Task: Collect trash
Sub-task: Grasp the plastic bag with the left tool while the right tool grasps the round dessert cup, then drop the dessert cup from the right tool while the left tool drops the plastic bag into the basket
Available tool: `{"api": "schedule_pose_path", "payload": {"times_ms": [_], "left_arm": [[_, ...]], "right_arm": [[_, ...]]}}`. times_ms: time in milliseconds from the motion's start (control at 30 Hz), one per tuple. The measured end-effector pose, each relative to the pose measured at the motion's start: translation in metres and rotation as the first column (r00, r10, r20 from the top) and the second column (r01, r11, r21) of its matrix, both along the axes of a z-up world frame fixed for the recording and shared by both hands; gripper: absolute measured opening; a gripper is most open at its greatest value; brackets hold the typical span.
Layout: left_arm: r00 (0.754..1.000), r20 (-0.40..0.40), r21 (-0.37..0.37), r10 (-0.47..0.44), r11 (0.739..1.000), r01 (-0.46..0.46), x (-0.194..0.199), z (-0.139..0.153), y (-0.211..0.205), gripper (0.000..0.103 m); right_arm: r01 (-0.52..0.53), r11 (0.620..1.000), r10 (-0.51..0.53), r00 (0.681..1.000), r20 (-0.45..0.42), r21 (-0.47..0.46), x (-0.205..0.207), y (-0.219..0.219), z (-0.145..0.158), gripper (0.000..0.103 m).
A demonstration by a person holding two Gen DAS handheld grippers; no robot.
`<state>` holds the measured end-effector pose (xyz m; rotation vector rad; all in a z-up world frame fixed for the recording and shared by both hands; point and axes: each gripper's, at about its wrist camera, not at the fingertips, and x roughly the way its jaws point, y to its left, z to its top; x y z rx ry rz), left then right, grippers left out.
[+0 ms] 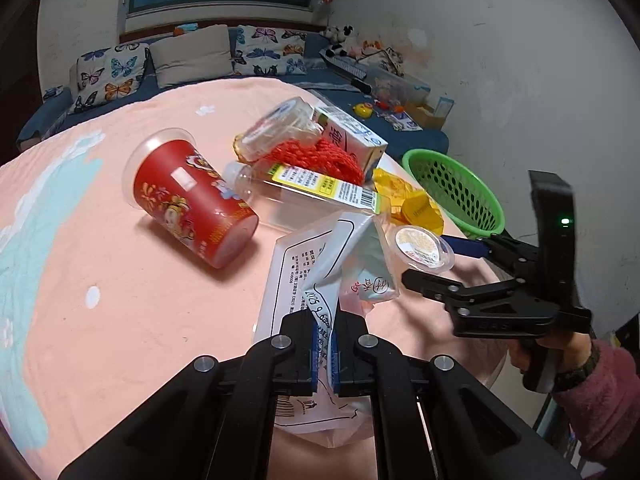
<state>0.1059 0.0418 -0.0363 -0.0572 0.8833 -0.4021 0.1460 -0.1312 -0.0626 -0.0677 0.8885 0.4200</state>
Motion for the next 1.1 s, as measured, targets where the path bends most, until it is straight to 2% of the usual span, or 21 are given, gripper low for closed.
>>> {"api": "schedule_pose_path", "payload": {"times_ms": [100,267,367,667,833,1100], "left_arm": [[1.000,0.004,-0.009,0.007,1.000,-0.007,0.000,0.003,0.003,0.004],[1.000,0.010,-0.009,0.000,1.000,0.000,-0.001,0.005,0.003,0.004],[1.000,0.010,-0.013,-0.003,1.000,0.003,0.002,0.007,0.001,0.004],[0.999,0.018,-0.025,-0.031,0.999,0.031,0.009,0.013,-0.015,0.004],[0.999,0.014,-0.029,-0.051,0.998,0.052,0.014,0.016,-0.027,0.004],[0.994,0.032,-0.038,-0.104,0.994,0.105,0.026,0.027,-0.057,0.004]], "right_arm": [[0.005,1.000,-0.005,1.000,-0.002,-0.006,0.004,0.002,-0.002,0.083],[0.019,1.000,-0.019,1.000,-0.019,0.018,0.006,-0.001,-0.005,0.068],[0.022,0.999,-0.021,0.999,-0.025,0.037,0.004,-0.004,-0.004,0.065],[0.024,0.997,-0.025,1.000,0.011,0.075,-0.016,-0.021,0.016,0.064],[0.058,0.994,-0.062,0.997,0.045,0.093,-0.022,-0.041,0.033,0.064],[0.214,0.973,-0.221,0.972,0.081,0.081,-0.004,-0.107,0.048,0.064]]}}
